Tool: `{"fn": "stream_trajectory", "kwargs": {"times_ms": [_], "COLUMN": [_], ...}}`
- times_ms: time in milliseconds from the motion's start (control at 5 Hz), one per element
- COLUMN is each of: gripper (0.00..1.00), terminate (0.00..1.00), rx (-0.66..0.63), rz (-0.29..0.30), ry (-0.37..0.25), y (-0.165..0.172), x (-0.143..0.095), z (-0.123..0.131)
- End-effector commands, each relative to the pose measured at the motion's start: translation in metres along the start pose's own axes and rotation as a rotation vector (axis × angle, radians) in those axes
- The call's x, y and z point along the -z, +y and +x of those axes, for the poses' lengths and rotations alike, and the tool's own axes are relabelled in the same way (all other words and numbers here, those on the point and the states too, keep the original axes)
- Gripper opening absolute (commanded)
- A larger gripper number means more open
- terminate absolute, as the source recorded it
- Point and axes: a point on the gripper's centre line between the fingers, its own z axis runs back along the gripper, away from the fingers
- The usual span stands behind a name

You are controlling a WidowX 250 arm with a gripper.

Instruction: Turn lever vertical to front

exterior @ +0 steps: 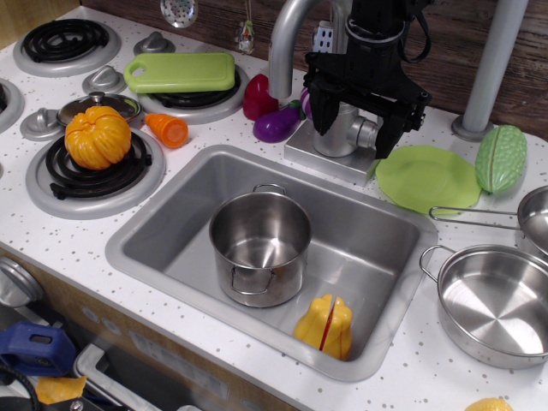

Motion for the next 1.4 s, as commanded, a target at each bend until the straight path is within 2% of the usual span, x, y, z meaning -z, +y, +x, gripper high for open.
{"fn": "stream_trajectory", "kwargs": {"times_ms": [0,600,800,1000,1200], "gripper": [1.0,1.0,1.0,1.0,1.0], "terminate": [0.0,0.0,0.0,0.0,0.0], "rx": [0.0,0.052,0.069,0.09,0.061], "rz": [0.0,0.088,0.077,0.093,0.074], "ry": [0.0,-0.203,-0.228,-0.267,-0.266], "y": [0.0,-0.002,0.0,0.007,0.007], "x": [0.0,-0.01,-0.013,-0.01,-0.015], "z": [0.0,0.026,0.04,0.049,0.06]}}
